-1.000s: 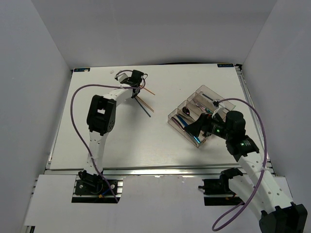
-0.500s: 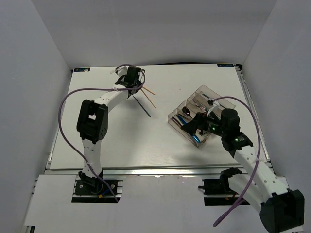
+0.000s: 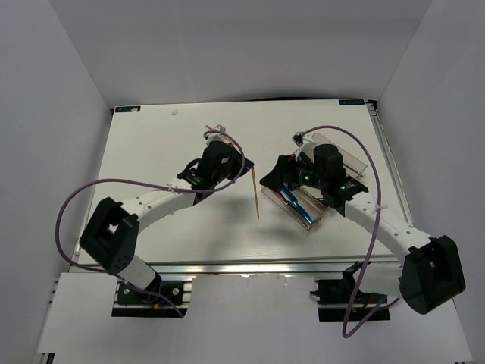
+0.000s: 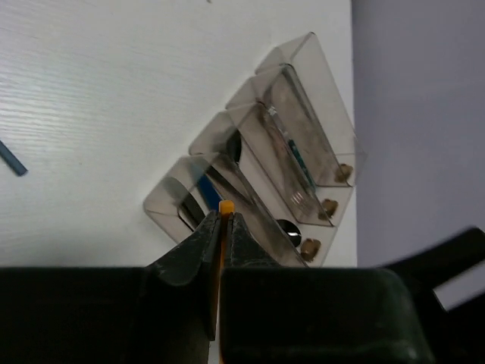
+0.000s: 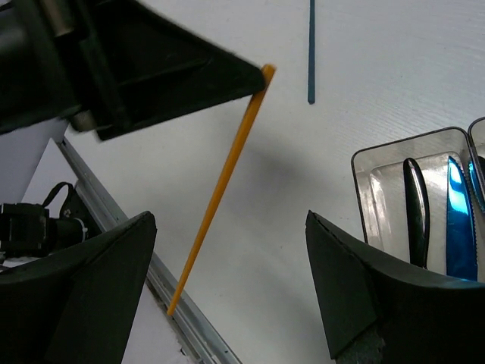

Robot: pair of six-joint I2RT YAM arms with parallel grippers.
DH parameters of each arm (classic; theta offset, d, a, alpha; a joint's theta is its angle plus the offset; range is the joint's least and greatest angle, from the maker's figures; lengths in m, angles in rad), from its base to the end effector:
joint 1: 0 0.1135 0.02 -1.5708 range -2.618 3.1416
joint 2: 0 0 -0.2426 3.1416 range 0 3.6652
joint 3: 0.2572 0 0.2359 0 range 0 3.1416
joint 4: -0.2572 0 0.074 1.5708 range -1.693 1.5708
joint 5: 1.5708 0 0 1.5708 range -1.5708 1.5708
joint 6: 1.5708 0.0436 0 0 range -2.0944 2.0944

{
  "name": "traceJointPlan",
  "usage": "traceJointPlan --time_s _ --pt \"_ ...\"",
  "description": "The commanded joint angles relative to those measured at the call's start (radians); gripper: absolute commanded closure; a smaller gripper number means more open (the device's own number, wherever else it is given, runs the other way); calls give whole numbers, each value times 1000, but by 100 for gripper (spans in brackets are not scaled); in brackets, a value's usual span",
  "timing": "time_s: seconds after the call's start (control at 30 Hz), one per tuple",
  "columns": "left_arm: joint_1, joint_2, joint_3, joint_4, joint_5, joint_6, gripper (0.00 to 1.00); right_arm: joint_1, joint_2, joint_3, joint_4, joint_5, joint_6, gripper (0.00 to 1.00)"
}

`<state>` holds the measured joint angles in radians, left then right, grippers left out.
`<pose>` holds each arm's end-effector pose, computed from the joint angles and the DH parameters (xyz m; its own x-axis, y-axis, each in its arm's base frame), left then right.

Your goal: Sort the eating utensils into containers

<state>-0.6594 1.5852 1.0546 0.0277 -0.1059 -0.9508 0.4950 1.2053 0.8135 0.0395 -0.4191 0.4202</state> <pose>0.2822 -0.2129 0.2358 -0.6576 -0.5143 -0.5506 0.0014 0.7299 -0.6835 0.2326 0.1457 0.2691 -0.5913 0.1043 -0.7996 -0.5792 0.6351 0.5111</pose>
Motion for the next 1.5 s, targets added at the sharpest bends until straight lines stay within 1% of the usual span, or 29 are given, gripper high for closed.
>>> traceJointPlan --time_s 0.0,0.13,0.23,0.3,0.4,0.43,0.47,0.5,0.53,0.57,0.6,0.63,0.67,0.7,0.73,0.77,0.8,0.83,0.87,0.9,0.93,0.97,1.03,1.1,1.17,1.23,1.33,1.4,1.47 --pt "-29 -126 -65 158 14 -22 100 23 14 47 46 69 38 16" --pt "-69 -203 -137 198 -6 -34 100 59 39 72 30 59 75 19" --pt "-83 -232 -157 216 -8 -48 100 93 59 92 25 72 94 22" --pt "-91 -238 -160 215 -8 -57 100 111 66 88 43 72 117 22" --pt "-98 -244 -171 216 -8 -62 100 131 79 95 79 39 140 35" --pt "-100 -249 -174 219 -6 -63 100 135 82 98 80 37 140 42" --pt "-98 -261 -176 213 -12 -60 100 139 89 105 79 37 134 68" --pt "-98 -261 -171 200 -20 -57 100 139 91 105 76 39 134 83" --pt "-100 -275 -163 178 -35 -51 100 139 92 113 73 49 115 100" --pt "-98 -281 -150 144 -55 -27 100 137 96 122 60 62 97 100" --pt "-98 -287 -99 38 -80 -10 87 136 99 133 9 83 71 100" --pt "-98 -291 -61 -39 -151 6 74 131 102 163 -19 121 2 100" --pt "-98 -288 -9 -154 -210 35 56 108 114 177 -39 138 -38 100" --pt "-97 -281 116 -393 -280 44 15 88 123 196 -90 154 -82 100" --pt "-95 -277 175 -494 -419 50 5 65 135 219 -172 176 -131 100" --pt "-95 -286 221 -582 -475 73 2 9 170 277 -217 201 -226 100" --pt "-97 -304 252 -686 -517 90 2 -19 190 306 -258 242 -272 100" --pt "-95 -330 263 -712 -570 121 2 -45 212 338 -336 297 -325 100" --pt "-97 -408 246 -722 -581 138 2 -91 267 410 -377 334 -433 100" --pt "-97 -450 220 -704 -580 162 2 -108 299 450 -419 386 -511 100" --pt "-97 -493 152 -690 -572 188 2 -122 331 488 -462 508 -571 100" --pt "-95 -566 118 -672 -554 234 2 -150 394 544 -522 543 -700 100" --pt "-97 -620 24 -673 -546 271 2 -171 460 578 -537 598 -828 100" --pt "-94 -665 -31 -690 -549 285 2 -180 490 596 -489 641 -949 100" --pt "-95 -682 -98 -706 -551 303 2 -211 536 621 -454 680 -1003 100" --pt "-94 -703 -140 -718 -552 320 2 -237 601 700 -469 750 -1054 100" --pt "-95 -740 -226 -701 -548 340 2 -253 658 757 -480 772 -1104 100" --pt "-95 -743 -226 -712 -535 333 2 -263 680 760 -474 766 -1120 100" --pt "-94 -757 -235 -686 -511 352 2 -268 712 776 -474 786 -1123 100"
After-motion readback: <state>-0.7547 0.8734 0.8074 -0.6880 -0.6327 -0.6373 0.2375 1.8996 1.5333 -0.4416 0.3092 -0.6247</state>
